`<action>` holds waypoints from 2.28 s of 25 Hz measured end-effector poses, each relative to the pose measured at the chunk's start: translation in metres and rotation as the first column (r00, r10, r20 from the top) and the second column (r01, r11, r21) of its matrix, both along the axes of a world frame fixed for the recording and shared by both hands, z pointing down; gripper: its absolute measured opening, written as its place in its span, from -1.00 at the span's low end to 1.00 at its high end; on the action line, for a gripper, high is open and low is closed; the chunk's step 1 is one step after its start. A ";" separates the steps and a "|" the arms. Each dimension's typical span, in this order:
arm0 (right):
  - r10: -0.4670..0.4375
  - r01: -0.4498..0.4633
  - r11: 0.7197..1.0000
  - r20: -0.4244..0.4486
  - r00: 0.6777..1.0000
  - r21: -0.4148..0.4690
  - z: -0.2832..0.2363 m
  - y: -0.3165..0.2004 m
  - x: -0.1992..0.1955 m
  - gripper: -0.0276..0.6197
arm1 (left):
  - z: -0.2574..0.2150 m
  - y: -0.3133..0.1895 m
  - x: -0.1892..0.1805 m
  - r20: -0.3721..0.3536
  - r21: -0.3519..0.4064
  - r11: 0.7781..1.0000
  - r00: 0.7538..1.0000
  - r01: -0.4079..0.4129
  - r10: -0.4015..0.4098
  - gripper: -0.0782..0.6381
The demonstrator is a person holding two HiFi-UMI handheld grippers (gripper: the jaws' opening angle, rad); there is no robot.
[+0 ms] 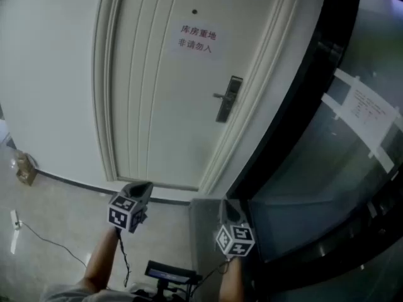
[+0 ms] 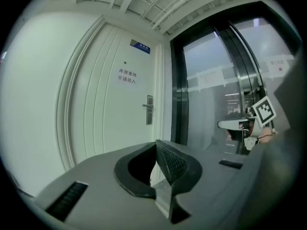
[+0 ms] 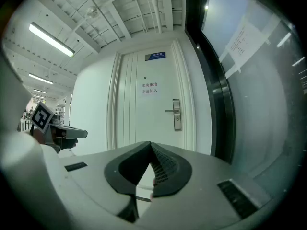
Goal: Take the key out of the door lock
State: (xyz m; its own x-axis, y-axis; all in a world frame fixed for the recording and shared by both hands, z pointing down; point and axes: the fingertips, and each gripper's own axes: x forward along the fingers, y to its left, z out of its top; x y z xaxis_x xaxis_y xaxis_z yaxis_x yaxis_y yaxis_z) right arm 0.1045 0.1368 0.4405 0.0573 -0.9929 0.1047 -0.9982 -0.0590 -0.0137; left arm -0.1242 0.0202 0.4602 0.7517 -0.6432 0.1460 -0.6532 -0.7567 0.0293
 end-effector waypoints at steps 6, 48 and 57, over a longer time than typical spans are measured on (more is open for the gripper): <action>0.001 -0.002 1.000 0.033 0.999 0.024 -0.007 0.003 0.012 -0.88 | -0.006 0.002 0.009 -0.002 0.007 1.000 1.000 -0.001 0.001 -0.76; -0.070 0.069 0.997 0.050 0.996 0.022 0.017 -0.026 0.091 -0.88 | 0.000 -0.015 0.118 0.015 0.021 1.000 1.000 -0.003 0.003 -0.76; -0.054 0.053 0.998 0.036 0.998 0.035 0.004 -0.105 0.101 -0.88 | -0.012 -0.097 0.137 0.008 0.029 0.999 0.999 -0.032 0.032 -0.76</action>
